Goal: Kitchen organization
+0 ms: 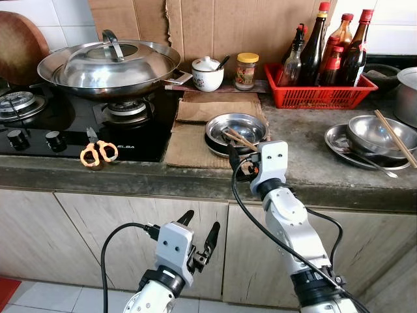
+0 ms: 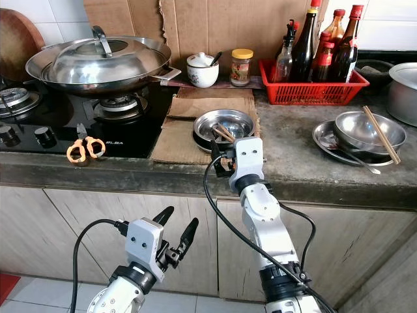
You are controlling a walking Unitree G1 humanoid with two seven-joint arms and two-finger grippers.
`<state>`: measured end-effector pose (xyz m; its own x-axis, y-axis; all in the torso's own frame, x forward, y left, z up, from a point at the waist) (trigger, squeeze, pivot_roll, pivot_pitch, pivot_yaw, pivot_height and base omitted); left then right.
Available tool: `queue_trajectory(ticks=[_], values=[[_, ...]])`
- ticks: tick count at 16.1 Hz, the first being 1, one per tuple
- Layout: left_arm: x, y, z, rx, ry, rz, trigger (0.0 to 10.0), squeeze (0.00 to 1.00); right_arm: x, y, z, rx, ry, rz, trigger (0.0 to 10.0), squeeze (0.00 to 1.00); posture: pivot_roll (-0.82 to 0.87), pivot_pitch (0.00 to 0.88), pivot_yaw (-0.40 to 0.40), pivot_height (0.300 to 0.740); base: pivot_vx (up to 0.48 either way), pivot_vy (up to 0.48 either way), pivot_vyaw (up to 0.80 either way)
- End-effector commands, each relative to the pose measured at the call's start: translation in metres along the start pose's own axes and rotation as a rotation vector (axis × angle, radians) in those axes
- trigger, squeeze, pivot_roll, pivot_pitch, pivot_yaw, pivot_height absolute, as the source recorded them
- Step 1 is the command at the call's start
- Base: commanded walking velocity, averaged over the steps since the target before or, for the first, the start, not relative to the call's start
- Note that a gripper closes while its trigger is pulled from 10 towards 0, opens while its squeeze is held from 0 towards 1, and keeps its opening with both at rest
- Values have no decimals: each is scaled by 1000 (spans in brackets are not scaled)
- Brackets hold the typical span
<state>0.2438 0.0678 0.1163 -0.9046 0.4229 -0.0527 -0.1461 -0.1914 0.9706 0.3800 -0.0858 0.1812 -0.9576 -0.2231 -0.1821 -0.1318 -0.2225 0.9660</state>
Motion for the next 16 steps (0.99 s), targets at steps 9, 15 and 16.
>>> queue_trajectory(ticks=[9,15,16], values=[[0,5,-1,-10,9,-20,10000,0,-8,8,-3,8,-8,-34,0,0,135,0,-39,740,0,0,0],[0,3,0,-9,17,-9,10000,0,-10,16,-5,-5,-13,-59,0,0,135,0,-42,740,0,0,0],[0,3,0,-9,17,-7,10000,0,-10,17,-4,-8,-12,-61,0,0,135,0,-42,740,0,0,0]])
Point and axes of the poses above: a point about 5 cm out from each wrist's last joint towards the gripper, its own x axis pointing back from the gripper into the wrist, its own y axis along the axis of the wrist's last joint, z = x × y, the point moved 5 cm from there along -x, pointing out of the wrist towards the gripper, and after that the axes turned 11 degrees about -x, right-handed, at the moved point
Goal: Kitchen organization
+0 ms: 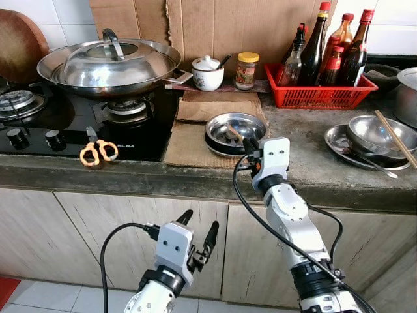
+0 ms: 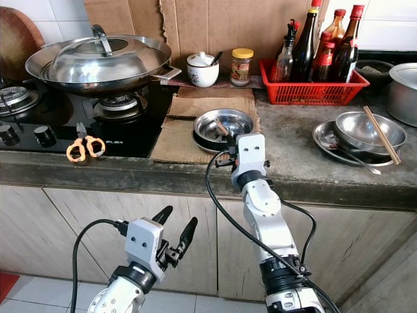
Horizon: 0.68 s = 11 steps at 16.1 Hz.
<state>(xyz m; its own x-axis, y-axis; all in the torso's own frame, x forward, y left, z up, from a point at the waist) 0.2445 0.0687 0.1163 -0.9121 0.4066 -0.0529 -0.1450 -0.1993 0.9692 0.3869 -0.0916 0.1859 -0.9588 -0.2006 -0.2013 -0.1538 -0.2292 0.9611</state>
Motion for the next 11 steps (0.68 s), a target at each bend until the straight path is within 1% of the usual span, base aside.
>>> queue_trajectory(ticks=[1,3,4,5,6,7,10,11], values=[[0,2,-1,-1,1,-9,10000,0,-3,14,3,-15,10,-49,0,0,136,0,-44,740,0,0,0],[0,-1,2,-1,17,5,10000,0,1,36,9,-60,25,-124,0,0,136,0,-43,740,0,0,0],[0,-1,2,-1,18,5,10000,0,1,40,9,-61,23,-138,0,0,134,0,-44,740,0,0,0],[0,-1,2,0,22,6,10000,0,5,51,9,-68,15,-176,0,0,133,0,-45,740,0,0,0],[0,-1,2,1,23,5,10000,0,7,56,9,-68,11,-195,0,0,133,0,-45,740,0,0,0],[0,-1,3,2,26,4,10000,0,14,64,8,-76,4,-225,0,0,129,0,-42,740,0,0,0],[0,-2,4,14,34,7,10000,0,22,68,4,-86,-10,-238,0,0,122,0,-38,740,0,0,0],[0,-3,4,14,34,8,10000,0,24,68,3,-95,-16,-241,0,0,121,0,-34,740,-304,0,0]])
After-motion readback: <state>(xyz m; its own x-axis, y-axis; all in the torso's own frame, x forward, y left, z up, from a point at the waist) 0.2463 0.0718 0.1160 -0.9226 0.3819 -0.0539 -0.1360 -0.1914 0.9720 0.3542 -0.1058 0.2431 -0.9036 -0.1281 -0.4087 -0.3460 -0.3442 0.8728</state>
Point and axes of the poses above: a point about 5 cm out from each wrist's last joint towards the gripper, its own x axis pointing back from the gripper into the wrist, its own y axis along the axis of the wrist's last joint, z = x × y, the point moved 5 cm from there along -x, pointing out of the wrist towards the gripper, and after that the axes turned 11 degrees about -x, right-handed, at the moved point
